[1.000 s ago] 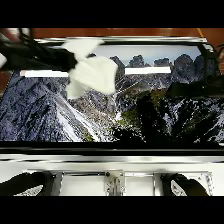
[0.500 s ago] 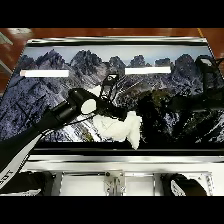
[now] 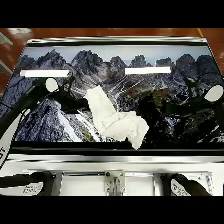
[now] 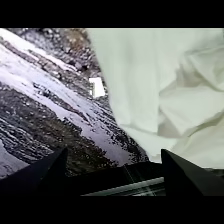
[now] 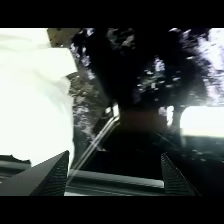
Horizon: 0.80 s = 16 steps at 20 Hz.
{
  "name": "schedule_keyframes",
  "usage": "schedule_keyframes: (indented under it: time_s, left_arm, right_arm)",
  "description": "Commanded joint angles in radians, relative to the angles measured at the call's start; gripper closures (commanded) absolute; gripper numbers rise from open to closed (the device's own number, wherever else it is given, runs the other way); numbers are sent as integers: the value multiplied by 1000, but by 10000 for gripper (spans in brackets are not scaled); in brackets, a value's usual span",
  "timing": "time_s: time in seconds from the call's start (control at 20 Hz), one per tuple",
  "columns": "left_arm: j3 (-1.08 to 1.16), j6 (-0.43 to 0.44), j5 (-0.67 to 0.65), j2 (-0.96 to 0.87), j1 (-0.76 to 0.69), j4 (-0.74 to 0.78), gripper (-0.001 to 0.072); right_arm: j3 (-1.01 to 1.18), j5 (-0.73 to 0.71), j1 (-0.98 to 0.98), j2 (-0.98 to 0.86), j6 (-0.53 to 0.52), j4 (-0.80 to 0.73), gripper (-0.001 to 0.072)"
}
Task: Fold the shirts.
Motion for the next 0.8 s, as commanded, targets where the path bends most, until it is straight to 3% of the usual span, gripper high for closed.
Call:
schedule_keyframes:
  time_s: [0.0, 0.45, 0.5, 0.55, 0.6, 0.65, 0.75]
  left_arm:
    - [-164, 76, 76, -37, 56, -197, -11]
    - [-242, 108, 403, -166, -92, -460, -8]
    - [-242, 99, 418, -175, -98, -475, 18]
    - [-242, 97, 418, -182, -103, -477, 148]
    - [-242, 98, 416, -186, -103, -475, 363]
    - [-242, 98, 414, -184, -101, -475, 529]
    - [-240, 118, 405, -173, -101, -474, 645]
  right_arm:
    - [-17, 11, -55, -128, -66, 174, 21]
    - [-17, 32, -52, -240, -97, 224, 13]
    - [-18, 32, -52, -240, -97, 224, 13]
    - [-26, 19, -52, -240, -97, 233, 13]
    - [-41, 5, -51, -240, -97, 246, 12]
    - [-63, -7, -41, -240, -101, 258, 13]
    - [-105, -17, 5, -240, -137, 286, 12]
